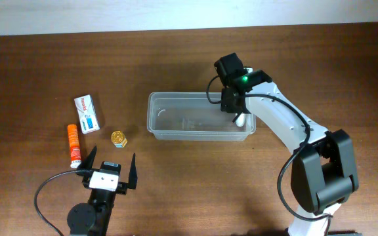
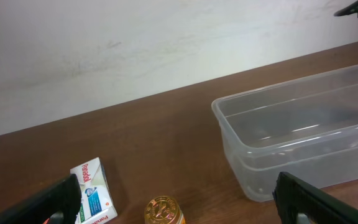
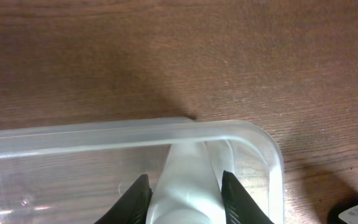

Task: Pack container
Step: 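Lower the bottle into the container, open right gripper, withdraw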

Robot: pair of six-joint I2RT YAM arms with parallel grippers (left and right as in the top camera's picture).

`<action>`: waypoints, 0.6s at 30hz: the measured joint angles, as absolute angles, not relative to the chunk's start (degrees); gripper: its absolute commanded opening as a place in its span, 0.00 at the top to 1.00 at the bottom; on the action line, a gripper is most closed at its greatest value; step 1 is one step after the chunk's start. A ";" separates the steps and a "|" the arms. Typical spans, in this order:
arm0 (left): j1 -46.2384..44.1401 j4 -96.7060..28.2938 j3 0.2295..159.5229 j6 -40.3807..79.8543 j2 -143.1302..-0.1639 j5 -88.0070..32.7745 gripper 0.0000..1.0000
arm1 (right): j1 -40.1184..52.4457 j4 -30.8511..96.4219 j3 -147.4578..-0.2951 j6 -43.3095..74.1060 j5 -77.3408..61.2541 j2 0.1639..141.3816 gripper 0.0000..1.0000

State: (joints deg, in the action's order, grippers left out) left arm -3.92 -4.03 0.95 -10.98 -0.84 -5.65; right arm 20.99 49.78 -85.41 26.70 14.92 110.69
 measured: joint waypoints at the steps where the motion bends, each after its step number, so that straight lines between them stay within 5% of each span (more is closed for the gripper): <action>1: -3.92 -4.01 0.95 -10.98 -0.84 -5.65 0.01 | 20.91 49.63 -85.27 26.74 14.94 110.69 0.67; 18: -3.92 -4.01 0.95 -10.98 -0.84 -5.65 0.01 | 20.69 49.50 -85.65 24.75 12.51 110.69 0.39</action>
State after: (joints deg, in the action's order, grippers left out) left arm -3.92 -4.01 0.95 -10.98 -0.84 -5.65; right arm 20.69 49.50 -85.65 24.75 12.51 110.69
